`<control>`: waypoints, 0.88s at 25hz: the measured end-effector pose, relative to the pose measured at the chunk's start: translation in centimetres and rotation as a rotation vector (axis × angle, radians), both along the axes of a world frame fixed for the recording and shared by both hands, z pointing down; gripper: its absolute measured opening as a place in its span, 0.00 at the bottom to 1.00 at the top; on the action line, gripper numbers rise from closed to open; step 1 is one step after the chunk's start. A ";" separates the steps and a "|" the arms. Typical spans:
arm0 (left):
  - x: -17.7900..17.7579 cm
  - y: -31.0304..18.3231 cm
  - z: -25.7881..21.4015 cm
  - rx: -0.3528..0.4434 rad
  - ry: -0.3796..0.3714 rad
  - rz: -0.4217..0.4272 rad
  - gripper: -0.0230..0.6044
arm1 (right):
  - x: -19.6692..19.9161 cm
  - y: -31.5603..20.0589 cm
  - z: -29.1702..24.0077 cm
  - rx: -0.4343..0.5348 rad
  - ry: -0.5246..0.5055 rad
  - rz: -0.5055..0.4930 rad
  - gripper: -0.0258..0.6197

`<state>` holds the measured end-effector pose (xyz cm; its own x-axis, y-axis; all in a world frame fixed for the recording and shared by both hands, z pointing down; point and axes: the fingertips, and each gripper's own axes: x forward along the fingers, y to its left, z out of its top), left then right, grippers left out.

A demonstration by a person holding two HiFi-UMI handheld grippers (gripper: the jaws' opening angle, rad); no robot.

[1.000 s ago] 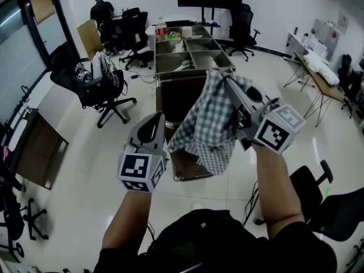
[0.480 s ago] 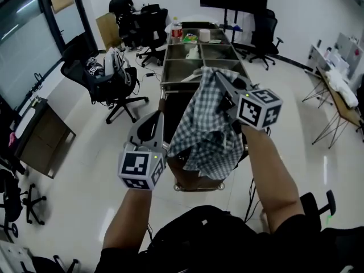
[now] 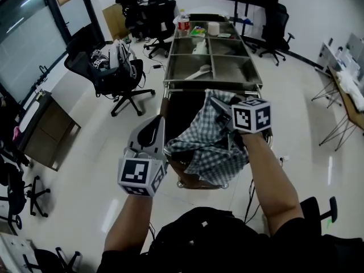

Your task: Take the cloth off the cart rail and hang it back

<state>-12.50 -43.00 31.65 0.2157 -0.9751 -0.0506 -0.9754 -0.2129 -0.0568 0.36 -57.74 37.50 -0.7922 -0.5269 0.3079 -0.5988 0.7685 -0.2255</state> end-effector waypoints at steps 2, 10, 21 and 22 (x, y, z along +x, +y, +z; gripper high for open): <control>0.0 0.2 0.3 -0.003 0.006 0.002 0.04 | 0.0 0.4 0.8 -0.026 0.016 -0.007 0.32; 0.2 2.3 1.2 -0.018 0.022 0.036 0.04 | 1.3 3.7 2.4 -0.077 0.067 0.015 0.36; 2.2 8.3 0.8 -0.009 0.009 0.179 0.04 | 5.3 11.3 3.9 -0.086 0.163 0.159 0.38; 2.3 9.1 0.8 -0.010 0.008 0.192 0.04 | 5.7 12.1 4.2 -0.088 0.169 0.178 0.38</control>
